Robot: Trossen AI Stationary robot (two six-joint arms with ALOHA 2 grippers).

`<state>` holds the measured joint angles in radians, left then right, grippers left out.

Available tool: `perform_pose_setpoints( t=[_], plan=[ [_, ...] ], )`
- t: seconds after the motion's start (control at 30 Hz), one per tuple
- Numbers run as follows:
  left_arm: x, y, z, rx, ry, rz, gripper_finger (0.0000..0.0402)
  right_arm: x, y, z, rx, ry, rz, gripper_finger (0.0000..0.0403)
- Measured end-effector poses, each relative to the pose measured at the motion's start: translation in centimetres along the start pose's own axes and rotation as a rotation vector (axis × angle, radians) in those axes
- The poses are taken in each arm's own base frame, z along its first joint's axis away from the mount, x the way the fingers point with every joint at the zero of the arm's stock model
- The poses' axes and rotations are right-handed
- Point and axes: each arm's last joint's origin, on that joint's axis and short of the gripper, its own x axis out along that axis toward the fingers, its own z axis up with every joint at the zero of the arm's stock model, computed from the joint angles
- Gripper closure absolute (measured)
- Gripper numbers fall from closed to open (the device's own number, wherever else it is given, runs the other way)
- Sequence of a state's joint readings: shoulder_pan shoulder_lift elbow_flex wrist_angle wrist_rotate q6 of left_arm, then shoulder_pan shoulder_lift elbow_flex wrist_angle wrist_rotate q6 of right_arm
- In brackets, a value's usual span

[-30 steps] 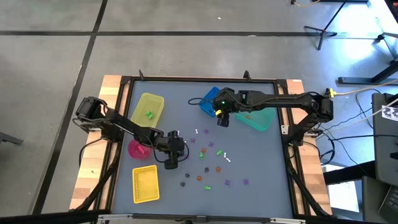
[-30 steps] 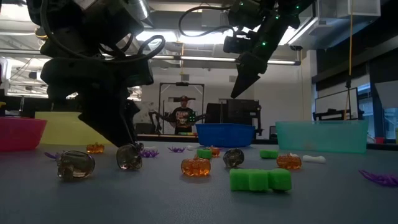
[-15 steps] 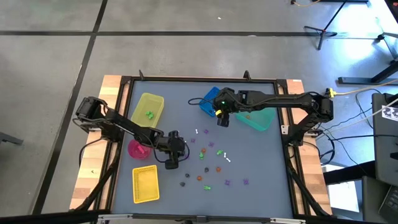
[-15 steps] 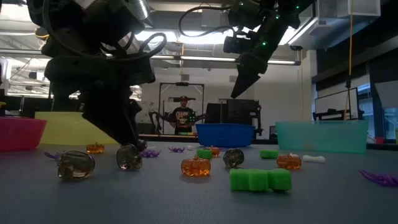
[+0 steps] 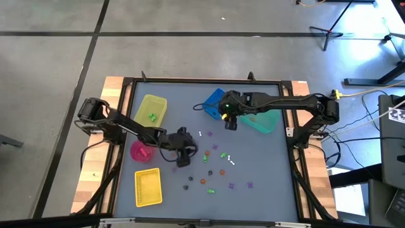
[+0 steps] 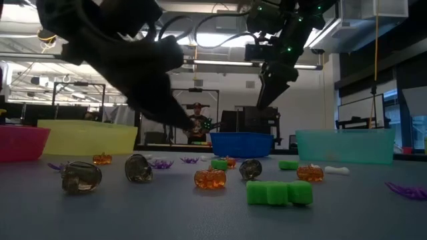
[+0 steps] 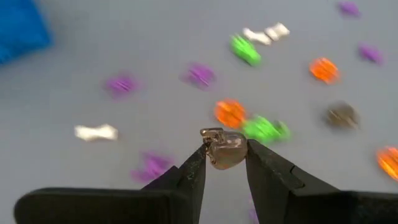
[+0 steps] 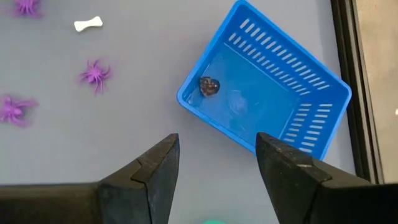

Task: Sort Halloween decoration
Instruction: Put the black skull toy into the blue basket

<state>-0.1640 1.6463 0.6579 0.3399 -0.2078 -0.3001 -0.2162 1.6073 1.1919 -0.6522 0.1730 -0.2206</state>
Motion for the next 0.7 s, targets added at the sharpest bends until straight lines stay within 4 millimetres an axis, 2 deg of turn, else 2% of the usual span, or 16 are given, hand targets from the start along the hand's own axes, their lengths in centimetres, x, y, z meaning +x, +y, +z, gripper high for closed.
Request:
perform_pose_setpoints(
  t=[0.17,0.33,0.53,0.7],
  plan=[
    [0.2,1.7,1.5,0.006,-0.120,0.105,0.0311,0.0,-0.1,-0.1,-0.050,0.012,-0.025,0.0191],
    [0.2,3.5,3.4,0.007,-0.285,0.184,0.0312,-1.0,-0.2,-0.5,-0.079,0.031,-0.048,0.0191],
    [-0.5,6.1,6.2,0.013,-0.512,0.266,0.0312,-3.7,-0.6,-0.9,-0.070,-0.014,-0.061,0.0191],
    [-0.8,8.0,9.5,0.043,-0.598,0.317,0.0312,-6.6,-1.1,-1.3,-0.054,-0.079,-0.109,0.0191]
  ],
)
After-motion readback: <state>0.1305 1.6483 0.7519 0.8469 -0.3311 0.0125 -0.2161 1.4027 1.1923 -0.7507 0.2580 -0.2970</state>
